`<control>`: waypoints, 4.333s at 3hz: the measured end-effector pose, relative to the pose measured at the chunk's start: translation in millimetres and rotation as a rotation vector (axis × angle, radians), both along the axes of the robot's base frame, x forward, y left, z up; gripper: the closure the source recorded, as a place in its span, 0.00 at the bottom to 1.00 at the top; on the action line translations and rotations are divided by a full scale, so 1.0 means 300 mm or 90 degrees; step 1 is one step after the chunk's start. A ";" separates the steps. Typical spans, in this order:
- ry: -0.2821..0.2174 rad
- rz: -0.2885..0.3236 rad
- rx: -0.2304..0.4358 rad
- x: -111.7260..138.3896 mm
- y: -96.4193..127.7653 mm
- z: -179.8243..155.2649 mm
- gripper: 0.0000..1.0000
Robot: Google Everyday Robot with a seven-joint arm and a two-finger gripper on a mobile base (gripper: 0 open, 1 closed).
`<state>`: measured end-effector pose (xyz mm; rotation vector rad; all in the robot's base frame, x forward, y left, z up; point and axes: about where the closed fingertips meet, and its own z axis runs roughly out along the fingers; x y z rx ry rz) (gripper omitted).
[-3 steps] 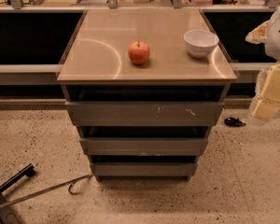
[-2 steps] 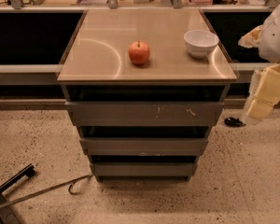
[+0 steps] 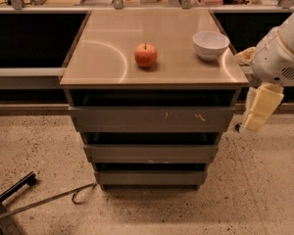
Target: Open top drawer
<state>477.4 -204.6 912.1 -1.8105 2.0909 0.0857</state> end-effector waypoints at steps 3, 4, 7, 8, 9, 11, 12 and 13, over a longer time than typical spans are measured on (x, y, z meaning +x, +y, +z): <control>-0.034 -0.006 -0.034 0.092 0.032 -0.301 0.00; -0.048 0.038 -0.029 0.118 0.115 -0.351 0.00; -0.022 0.138 -0.075 0.167 0.243 -0.640 0.00; -0.034 0.125 -0.101 0.240 0.226 -0.697 0.00; -0.060 0.098 -0.108 0.320 0.206 -0.708 0.00; -0.058 0.054 -0.086 0.384 0.169 -0.749 0.00; -0.035 0.063 -0.085 0.394 0.176 -0.803 0.00; -0.001 0.086 -0.075 0.414 0.208 -0.855 0.00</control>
Offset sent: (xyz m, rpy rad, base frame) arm 0.0448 0.0094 -0.1476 -0.0860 -0.0390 -0.0159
